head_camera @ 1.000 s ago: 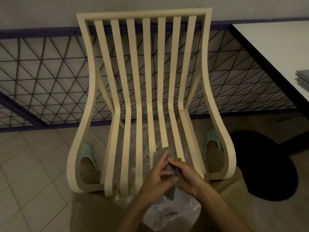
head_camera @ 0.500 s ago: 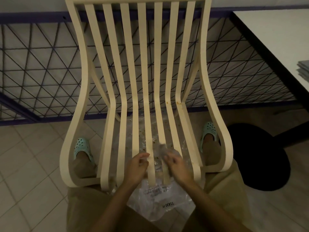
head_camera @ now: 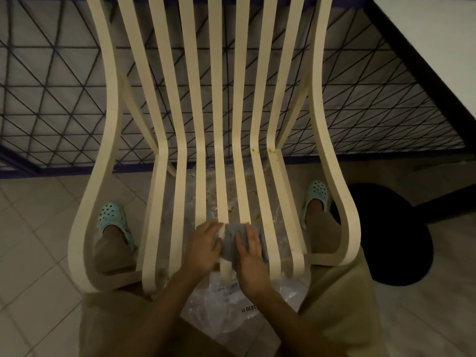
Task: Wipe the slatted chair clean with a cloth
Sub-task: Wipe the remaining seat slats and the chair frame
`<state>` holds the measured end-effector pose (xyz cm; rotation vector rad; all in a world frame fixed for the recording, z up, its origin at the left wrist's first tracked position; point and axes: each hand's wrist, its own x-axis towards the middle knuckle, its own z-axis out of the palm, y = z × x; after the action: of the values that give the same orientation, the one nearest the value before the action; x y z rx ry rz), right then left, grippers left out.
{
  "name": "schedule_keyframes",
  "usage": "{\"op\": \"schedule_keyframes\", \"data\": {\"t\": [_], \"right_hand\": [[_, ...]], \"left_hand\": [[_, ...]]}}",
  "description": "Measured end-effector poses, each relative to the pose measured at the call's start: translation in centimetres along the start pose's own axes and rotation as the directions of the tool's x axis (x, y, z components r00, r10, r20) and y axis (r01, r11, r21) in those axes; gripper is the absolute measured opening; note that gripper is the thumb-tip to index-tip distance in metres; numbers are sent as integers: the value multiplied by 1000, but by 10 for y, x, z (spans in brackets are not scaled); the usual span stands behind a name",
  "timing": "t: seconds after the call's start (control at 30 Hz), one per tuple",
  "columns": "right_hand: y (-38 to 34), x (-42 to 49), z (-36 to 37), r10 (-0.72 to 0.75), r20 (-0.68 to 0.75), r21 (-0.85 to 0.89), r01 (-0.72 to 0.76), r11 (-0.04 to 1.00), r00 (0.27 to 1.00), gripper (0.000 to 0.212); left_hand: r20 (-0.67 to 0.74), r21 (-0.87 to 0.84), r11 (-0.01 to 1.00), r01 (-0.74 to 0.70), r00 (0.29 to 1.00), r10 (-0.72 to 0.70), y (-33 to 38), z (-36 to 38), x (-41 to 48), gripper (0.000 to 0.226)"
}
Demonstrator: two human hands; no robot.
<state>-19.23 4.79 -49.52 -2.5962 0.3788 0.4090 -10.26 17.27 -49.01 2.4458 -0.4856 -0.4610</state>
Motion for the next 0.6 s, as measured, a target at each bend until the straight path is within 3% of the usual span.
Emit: {"op": "schedule_keyframes", "data": {"t": [0.2,0.33,0.43,0.6], "right_hand": [[-2,14,6,92,10,-13,-92,996,996,86],[1,35,7,87,86,-17,-86,996,992,89],[4,52,6,59,71,38,-62,997,996,82],[2,71,-3,27,-28,45,-26,999,999,94]], "left_hand": [[57,246,966,-85,996,73,-25,22,10,60],[27,374,923,-90,996,86,-31,37,8,59],[15,411,909,-70,997,70,-29,38,8,57],[10,410,911,-48,999,48,-26,36,9,55]]}}
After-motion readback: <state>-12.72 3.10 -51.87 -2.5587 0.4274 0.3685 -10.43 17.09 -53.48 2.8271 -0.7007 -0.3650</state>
